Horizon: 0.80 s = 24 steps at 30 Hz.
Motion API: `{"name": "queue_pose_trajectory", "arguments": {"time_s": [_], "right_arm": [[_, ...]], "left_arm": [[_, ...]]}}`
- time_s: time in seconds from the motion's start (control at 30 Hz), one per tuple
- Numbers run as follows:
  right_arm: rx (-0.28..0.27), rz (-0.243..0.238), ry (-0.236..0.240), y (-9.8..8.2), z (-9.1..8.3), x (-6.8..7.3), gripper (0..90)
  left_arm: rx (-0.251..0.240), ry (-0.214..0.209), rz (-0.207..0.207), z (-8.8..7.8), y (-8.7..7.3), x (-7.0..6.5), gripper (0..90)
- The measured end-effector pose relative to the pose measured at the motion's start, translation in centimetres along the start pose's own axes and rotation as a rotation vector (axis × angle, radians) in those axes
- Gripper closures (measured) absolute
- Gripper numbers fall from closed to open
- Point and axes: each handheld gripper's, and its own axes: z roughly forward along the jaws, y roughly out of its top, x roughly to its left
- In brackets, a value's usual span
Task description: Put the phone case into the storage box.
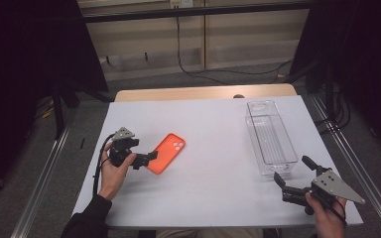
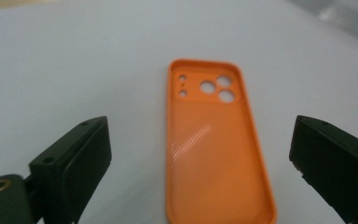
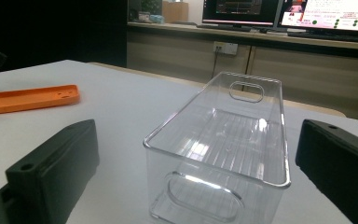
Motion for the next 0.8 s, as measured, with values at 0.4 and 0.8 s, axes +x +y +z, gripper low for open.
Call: {"name": "queue_pose_trajectory", "arguments": {"time_s": [0.4,0.8], "right_arm": [[-0.001,0.0,0.001,0.0,0.0,0.0,0.0],[-0.003,0.001,0.002,0.0,0.0,0.0,0.0]], "left_arm": [[0.129,-0.047,-0.009,1.3,0.4,-1.2,8.0],[0.204,-0.077,-0.024,3.2,1.7,-1.0,6.2]]}}
